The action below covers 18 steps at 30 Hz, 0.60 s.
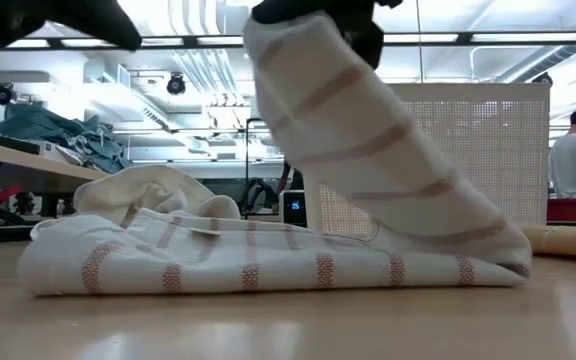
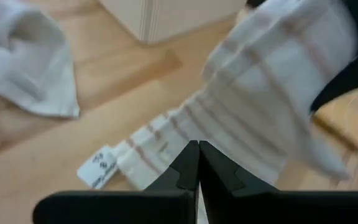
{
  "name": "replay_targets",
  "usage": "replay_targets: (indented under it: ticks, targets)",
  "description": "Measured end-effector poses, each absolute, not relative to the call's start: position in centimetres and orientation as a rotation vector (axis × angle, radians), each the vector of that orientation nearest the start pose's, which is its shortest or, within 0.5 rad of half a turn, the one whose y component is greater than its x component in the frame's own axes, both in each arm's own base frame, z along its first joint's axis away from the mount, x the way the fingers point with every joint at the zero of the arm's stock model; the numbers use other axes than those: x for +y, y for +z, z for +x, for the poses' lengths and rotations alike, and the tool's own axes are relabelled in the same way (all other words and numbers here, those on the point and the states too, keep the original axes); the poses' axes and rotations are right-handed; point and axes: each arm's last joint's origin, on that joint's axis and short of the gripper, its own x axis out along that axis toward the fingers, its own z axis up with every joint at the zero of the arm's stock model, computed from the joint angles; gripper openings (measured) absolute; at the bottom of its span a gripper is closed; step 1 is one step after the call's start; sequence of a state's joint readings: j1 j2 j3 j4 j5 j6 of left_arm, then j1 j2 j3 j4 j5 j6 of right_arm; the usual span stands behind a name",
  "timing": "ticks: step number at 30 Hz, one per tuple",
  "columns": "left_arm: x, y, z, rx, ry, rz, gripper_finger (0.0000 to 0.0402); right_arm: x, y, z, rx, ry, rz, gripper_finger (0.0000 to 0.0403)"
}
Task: Fold towel
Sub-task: Fold the white striped towel
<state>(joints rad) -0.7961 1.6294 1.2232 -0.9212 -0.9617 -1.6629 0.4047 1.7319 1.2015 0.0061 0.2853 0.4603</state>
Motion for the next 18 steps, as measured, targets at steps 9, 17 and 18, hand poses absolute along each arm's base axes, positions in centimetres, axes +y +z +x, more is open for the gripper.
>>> replay_targets:
  ticks: [9,17,18]
  targets:
    - [-19.9,25.0,22.5,0.359,0.693,-0.517,0.0,13.3,23.4,36.9,0.522,-0.018,0.326,0.0]
    - [-20.0,22.6,21.9,0.594,0.683,-0.62,0.0,13.2,22.4,37.4,0.549,-0.008,0.327,0.0]
    - [-20.0,21.8,21.8,0.637,0.684,-0.644,0.0,13.3,22.2,37.6,0.549,-0.008,0.328,0.0]
